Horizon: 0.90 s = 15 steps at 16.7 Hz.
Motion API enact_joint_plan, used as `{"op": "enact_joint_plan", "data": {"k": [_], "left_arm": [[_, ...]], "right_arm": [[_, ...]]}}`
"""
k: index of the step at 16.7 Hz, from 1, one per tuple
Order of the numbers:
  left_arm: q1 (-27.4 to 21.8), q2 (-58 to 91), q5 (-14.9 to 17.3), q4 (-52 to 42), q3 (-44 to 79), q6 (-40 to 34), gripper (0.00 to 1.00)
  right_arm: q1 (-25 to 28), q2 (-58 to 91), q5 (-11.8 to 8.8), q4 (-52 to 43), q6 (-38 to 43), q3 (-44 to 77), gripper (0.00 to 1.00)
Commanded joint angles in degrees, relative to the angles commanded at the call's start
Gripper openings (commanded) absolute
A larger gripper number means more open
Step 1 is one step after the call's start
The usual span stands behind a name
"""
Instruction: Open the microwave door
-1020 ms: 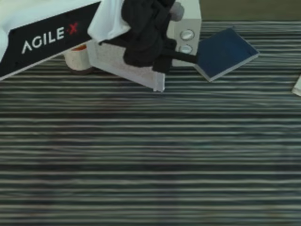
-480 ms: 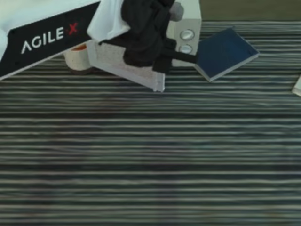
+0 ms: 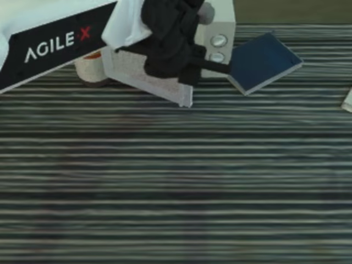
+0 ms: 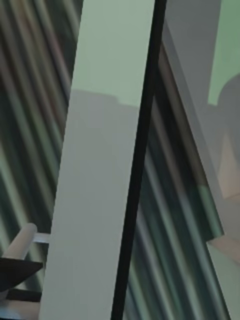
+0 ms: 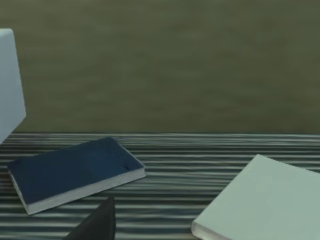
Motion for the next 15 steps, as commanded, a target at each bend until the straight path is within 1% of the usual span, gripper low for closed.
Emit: {"op": "enact_joint_plan", "data": {"k": [4, 10, 15], "left_arm": [[-0.2, -0.5, 0.7, 0.3, -0.8, 0.5, 0.0], [1.4, -4.5, 3.5, 2.7, -6.5, 6.2, 0.0], [1.4, -4.6, 3.5, 2.7, -6.6, 6.3, 0.0]], "right_arm": [[0.0, 0.0, 0.0, 0.0, 0.0, 0.0, 1.0], [0.0, 0.0, 0.0, 0.0, 0.0, 0.0, 1.0], [0.0, 0.0, 0.0, 0.0, 0.0, 0.0, 1.0]]}}
